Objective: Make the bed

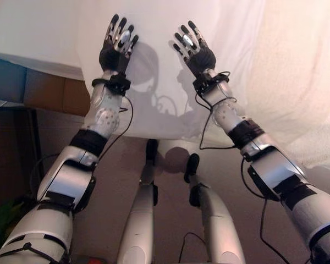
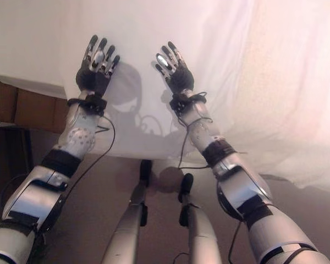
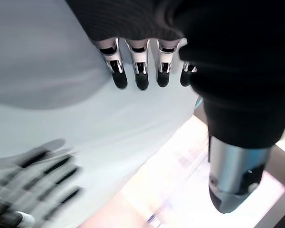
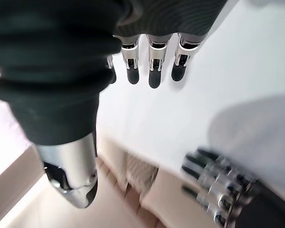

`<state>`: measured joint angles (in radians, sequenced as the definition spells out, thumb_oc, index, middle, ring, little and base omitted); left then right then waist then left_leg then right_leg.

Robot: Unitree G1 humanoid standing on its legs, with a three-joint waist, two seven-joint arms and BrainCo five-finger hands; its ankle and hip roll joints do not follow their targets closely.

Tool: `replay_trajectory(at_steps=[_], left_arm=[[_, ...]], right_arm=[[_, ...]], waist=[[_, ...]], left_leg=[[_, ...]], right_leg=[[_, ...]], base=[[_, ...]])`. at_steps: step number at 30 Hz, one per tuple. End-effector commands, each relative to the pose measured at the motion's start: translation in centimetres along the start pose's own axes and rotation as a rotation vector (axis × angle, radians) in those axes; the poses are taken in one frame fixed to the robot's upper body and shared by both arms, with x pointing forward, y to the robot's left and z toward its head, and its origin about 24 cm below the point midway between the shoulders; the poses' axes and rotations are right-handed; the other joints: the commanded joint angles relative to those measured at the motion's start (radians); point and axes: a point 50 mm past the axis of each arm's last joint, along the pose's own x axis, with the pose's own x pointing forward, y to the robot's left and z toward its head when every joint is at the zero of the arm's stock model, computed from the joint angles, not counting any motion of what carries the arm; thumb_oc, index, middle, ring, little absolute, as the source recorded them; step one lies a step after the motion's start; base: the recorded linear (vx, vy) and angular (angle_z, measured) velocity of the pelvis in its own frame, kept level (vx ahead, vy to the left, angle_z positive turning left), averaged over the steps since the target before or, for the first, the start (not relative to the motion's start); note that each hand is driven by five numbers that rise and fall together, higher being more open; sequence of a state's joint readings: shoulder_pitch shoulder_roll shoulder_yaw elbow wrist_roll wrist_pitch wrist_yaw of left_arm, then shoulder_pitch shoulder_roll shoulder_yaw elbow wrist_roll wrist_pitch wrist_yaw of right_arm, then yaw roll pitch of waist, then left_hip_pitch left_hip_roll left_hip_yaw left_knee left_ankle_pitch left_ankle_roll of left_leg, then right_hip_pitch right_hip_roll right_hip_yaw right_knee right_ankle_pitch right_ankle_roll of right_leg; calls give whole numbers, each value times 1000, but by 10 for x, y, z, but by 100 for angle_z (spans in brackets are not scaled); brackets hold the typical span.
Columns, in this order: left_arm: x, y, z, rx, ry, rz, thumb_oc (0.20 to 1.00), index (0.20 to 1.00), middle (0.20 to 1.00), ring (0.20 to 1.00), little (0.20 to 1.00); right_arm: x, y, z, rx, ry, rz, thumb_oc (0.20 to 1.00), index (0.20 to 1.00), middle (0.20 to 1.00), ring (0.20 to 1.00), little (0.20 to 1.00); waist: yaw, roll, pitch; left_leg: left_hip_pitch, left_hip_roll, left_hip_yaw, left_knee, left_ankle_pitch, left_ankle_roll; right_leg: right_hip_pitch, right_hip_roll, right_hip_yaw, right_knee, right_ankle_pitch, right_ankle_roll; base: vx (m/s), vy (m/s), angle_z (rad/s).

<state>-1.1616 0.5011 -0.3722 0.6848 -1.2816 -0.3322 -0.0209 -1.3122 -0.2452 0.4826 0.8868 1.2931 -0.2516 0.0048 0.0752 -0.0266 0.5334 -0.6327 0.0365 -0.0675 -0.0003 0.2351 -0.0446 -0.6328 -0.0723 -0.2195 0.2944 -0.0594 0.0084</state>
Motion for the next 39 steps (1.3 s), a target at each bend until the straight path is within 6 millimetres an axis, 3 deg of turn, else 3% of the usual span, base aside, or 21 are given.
replay_trajectory(at_steps=[1,4,6,9,14,17,18,22,25,26,27,31,35,39], left_arm=[[20,-2,15,-45,-49,100,1000,1000,1000,1000,1000],[23,6,14,-21,-29,177,1000,1000,1000,1000,1000],[16,38,9,66,35,366,1000,1000,1000,1000,1000],[12,49,9,119,45,448,1000,1000,1000,1000,1000],[-36,110,-5,195,107,711,1000,1000,1000,1000,1000],[-72,141,-12,258,141,861,1000,1000,1000,1000,1000],[-75,143,-13,266,141,870,1000,1000,1000,1000,1000],[-110,164,-21,250,132,996,1000,1000,1000,1000,1000],[-146,180,-31,247,157,1085,1000,1000,1000,1000,1000],[-147,181,-32,248,160,1087,1000,1000,1000,1000,1000],[-177,191,-41,263,198,1161,1000,1000,1000,1000,1000],[-233,204,-55,392,316,1257,1000,1000,1000,1000,1000],[-288,211,-69,608,538,1287,1000,1000,1000,1000,1000],[-321,205,-82,789,733,1091,1000,1000,1000,1000,1000]], right_arm=[[7,-15,16,-1,-34,-156,1000,1000,1000,1000,1000],[8,-27,18,-21,-19,-258,1000,1000,1000,1000,1000],[0,-60,24,-198,31,-435,1000,1000,1000,1000,1000],[-6,-74,28,-254,28,-517,1000,1000,1000,1000,1000],[-44,-125,9,-292,77,-747,1000,1000,1000,1000,1000],[-82,-158,-17,-326,132,-906,1000,1000,1000,1000,1000],[-88,-161,-21,-332,141,-923,1000,1000,1000,1000,1000],[-147,-197,-53,-315,231,-1100,1000,1000,1000,1000,1000],[-208,-222,-75,-360,351,-1227,1000,1000,1000,1000,1000],[-209,-223,-76,-362,354,-1229,1000,1000,1000,1000,1000],[-251,-235,-84,-385,401,-1316,1000,1000,1000,1000,1000],[-317,-247,-89,-475,496,-1433,1000,1000,1000,1000,1000],[-348,-253,-83,-596,557,-1414,1000,1000,1000,1000,1000],[-365,-255,-82,-602,637,-1281,1000,1000,1000,1000,1000]], waist=[[10,-4,-13],[9,-1,-13],[7,-1,-13],[5,4,-13],[-9,6,-13],[-21,12,-13],[-25,13,-13],[-40,14,-13],[-53,12,-13],[-53,13,-13],[-64,10,-13],[-81,13,-13],[-94,20,-13],[-100,37,-13]], left_leg=[[-21,-68,27,131,-172,-14],[-56,-72,27,141,-174,-16],[-96,-78,28,155,-176,-17],[-121,-81,30,166,-179,-17],[-132,-81,34,151,-173,-14],[-120,-85,40,143,-174,-10],[-120,-85,41,142,-175,-10],[-103,-90,49,143,-183,-4],[-83,-92,58,152,-193,0],[-79,-92,58,152,-194,0],[-65,-94,62,165,-203,3],[-8,-94,69,186,-221,9],[76,-94,69,197,-227,9],[197,-92,59,184,-223,6]], right_leg=[[18,-42,22,-256,213,131],[-11,-43,17,-254,213,132],[-39,-44,15,-255,219,130],[-56,-43,15,-261,228,129],[-77,-42,16,-267,230,128],[-80,-48,19,-246,214,122],[-81,-49,20,-243,213,122],[-75,-56,25,-231,204,123],[-61,-58,27,-221,196,121],[-57,-59,28,-221,195,121],[-48,-59,34,-204,185,118],[-12,-65,44,-145,146,112],[44,-69,53,-68,95,104],[144,-70,49,-27,58,95]], base=[[30,-7,8],[28,18,10],[9,3,2],[7,13,1],[14,41,4],[-4,47,1],[-11,54,12],[-14,46,5],[-11,29,3],[-22,30,-5],[-24,33,-9],[-27,29,-11],[-26,-9,-13],[-36,-61,-1]])
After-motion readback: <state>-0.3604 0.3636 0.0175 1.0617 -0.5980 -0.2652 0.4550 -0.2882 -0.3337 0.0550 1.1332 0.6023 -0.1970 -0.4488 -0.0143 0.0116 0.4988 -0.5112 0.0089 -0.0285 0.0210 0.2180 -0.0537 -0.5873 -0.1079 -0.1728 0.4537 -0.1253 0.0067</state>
